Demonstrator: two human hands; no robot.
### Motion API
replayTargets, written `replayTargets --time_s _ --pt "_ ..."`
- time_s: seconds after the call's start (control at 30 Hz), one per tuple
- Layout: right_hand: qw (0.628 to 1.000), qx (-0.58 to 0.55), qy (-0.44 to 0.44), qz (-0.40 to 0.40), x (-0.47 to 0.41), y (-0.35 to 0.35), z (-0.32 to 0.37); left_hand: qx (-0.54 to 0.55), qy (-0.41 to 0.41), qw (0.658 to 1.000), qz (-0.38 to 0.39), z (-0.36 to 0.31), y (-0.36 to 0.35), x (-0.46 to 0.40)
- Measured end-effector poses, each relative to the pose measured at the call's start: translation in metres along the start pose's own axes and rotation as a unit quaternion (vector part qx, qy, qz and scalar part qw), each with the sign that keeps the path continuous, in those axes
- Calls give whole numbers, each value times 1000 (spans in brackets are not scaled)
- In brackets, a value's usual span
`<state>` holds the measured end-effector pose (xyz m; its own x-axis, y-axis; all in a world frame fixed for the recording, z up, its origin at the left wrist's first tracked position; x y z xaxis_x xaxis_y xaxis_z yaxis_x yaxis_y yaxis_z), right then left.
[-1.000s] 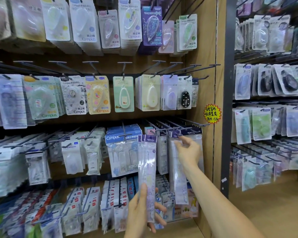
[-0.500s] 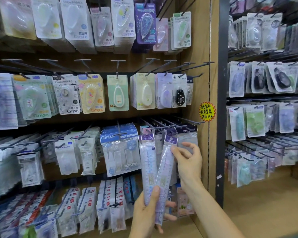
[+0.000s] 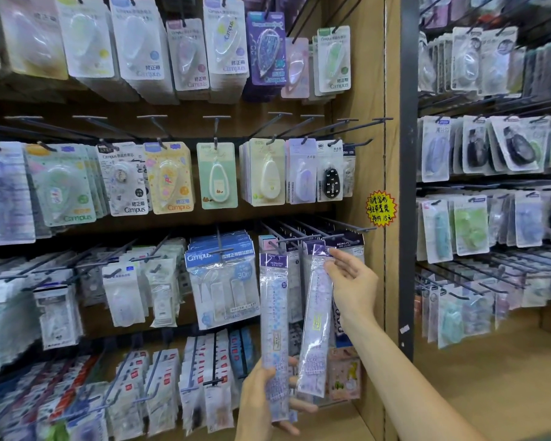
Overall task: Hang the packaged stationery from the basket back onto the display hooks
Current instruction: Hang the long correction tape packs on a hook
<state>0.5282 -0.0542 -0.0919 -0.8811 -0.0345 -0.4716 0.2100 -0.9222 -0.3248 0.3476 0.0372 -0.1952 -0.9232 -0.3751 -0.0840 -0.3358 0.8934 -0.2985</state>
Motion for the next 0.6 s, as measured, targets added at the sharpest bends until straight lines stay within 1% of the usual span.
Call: replayTargets --time_s 0.17,0.27,0.43,0.5,0.6 --pt "994 106 6 -1 -20 -21 -8 -18 0 999 -37 0 4 -2" --pt "990 144 11 -6 -30 -30 -11 -41 -32 998 -47 -2 2 -1" --pt "968 240 72 -19 -27 -28 -12 -59 -52 995 -58 1 6 3" --pt "961 258 93 -22 -26 -27 -13 -72 -51 993 -74 4 11 4" --pt "959 263 100 -13 -24 -25 -17 -105 -36 987 -115 9 21 4"
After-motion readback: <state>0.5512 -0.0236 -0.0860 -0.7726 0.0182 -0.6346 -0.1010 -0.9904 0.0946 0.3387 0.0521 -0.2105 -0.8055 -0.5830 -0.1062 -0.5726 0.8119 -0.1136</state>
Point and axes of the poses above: each hand's wrist, its own x-axis away from the middle knuckle, its own y-axis out of the back of the hand, z = x × y, the point moved 3 cm from there along -x, towards the middle knuckle
